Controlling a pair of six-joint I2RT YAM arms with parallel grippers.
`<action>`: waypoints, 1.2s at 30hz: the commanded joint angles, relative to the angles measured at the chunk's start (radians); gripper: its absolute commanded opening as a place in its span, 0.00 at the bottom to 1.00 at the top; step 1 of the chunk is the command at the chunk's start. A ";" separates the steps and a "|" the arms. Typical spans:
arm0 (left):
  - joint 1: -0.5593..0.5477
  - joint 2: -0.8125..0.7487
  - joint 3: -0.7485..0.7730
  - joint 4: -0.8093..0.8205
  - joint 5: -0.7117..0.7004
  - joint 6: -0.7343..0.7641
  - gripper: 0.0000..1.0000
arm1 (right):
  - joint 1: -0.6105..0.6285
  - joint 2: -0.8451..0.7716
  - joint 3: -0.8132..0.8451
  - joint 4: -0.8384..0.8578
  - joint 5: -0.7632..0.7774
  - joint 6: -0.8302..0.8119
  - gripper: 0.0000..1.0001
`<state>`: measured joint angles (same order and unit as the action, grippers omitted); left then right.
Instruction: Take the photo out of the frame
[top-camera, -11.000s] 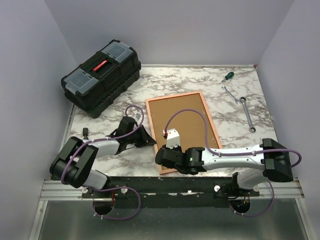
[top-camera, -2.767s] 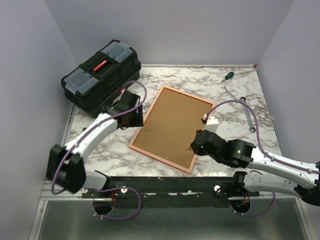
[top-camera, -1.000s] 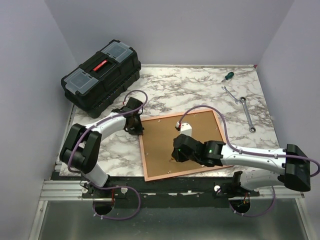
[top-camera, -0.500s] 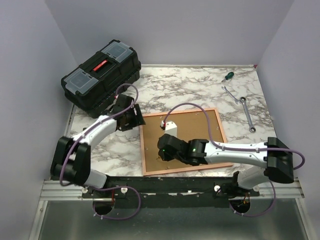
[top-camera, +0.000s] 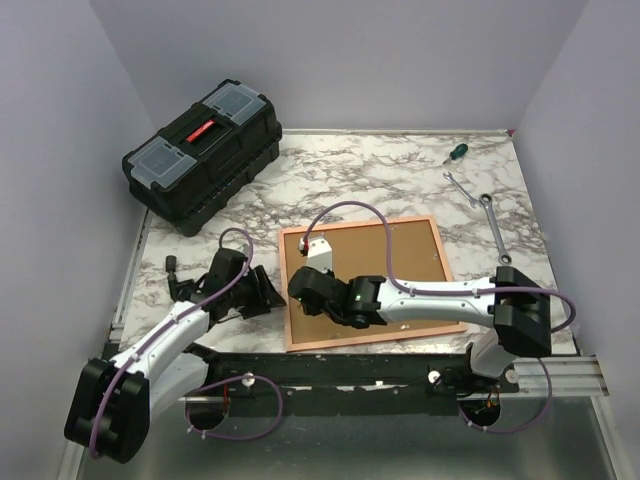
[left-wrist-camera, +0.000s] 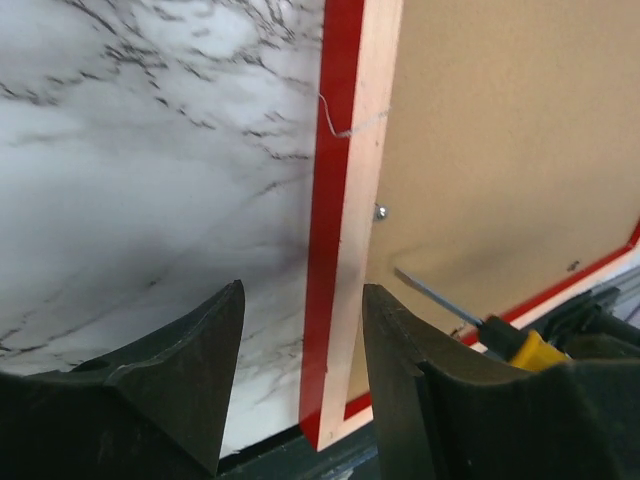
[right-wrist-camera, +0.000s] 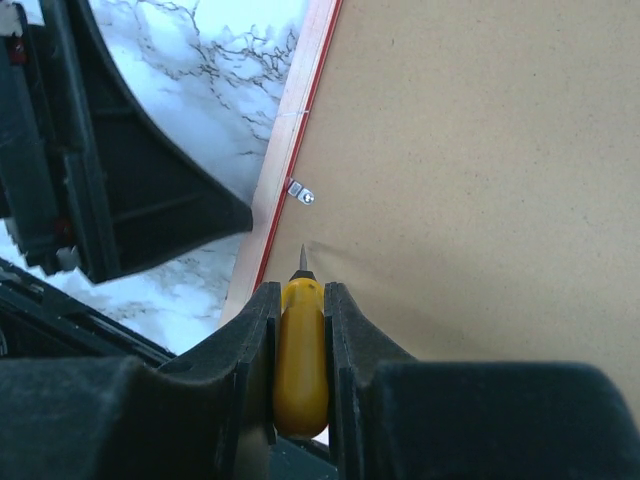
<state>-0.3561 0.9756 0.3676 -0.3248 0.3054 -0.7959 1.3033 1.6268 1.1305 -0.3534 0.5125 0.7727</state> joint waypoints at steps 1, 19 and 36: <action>-0.012 -0.075 -0.029 0.000 0.082 -0.035 0.52 | 0.006 0.044 0.050 0.047 0.061 -0.034 0.01; -0.073 -0.011 -0.049 -0.056 0.014 -0.074 0.35 | 0.006 0.156 0.135 0.019 0.150 -0.066 0.00; -0.075 0.008 -0.033 -0.084 -0.014 -0.071 0.32 | 0.006 0.137 0.190 -0.047 0.207 -0.074 0.00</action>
<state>-0.4213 0.9745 0.3367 -0.3347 0.3454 -0.8986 1.3079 1.8046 1.2995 -0.3981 0.7055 0.7185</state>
